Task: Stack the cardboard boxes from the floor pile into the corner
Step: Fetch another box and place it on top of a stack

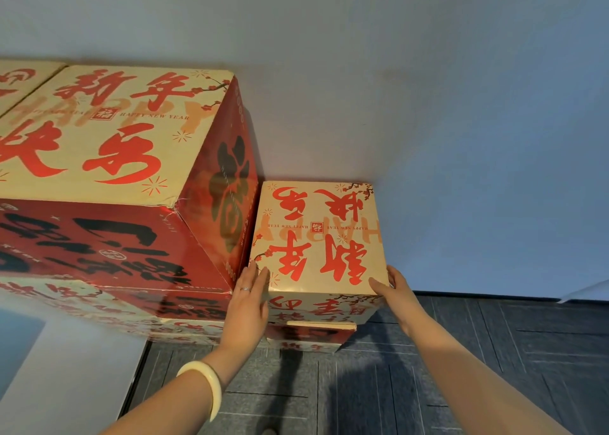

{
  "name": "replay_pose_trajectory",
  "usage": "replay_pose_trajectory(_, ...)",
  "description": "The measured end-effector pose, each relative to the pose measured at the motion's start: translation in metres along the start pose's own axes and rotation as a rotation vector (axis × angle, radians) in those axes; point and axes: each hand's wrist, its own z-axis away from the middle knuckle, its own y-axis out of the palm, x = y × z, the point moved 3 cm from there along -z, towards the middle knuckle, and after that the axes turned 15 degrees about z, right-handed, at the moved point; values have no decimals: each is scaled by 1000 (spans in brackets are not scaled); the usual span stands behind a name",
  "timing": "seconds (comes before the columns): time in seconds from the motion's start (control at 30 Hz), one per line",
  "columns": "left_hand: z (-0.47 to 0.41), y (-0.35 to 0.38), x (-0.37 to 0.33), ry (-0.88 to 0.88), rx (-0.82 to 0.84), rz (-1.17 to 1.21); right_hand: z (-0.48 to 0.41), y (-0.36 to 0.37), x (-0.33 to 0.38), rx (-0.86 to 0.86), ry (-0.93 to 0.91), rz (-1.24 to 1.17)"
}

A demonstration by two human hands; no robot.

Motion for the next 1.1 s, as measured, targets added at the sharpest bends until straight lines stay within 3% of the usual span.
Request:
replay_pose_trajectory(0.13,23,-1,5,76,-21,-22,7,-3,-6,45,-14,-58)
replay_pose_trajectory(0.23,39,0,12,58,-79,-2,11,-7,-22,107,-10,45)
replay_pose_trajectory(0.57,65,32,65,-491,11,164,1,6,-90,194,89,243)
replay_pose_trajectory(0.83,44,77,118,-710,168,327,-22,48,-144,147,224,220)
replay_pose_trajectory(0.97,28,102,145,-753,202,371,-40,64,-162,15,165,367)
replay_pose_trajectory(1.1,17,123,159,-739,195,449,-71,82,-185,-20,161,346)
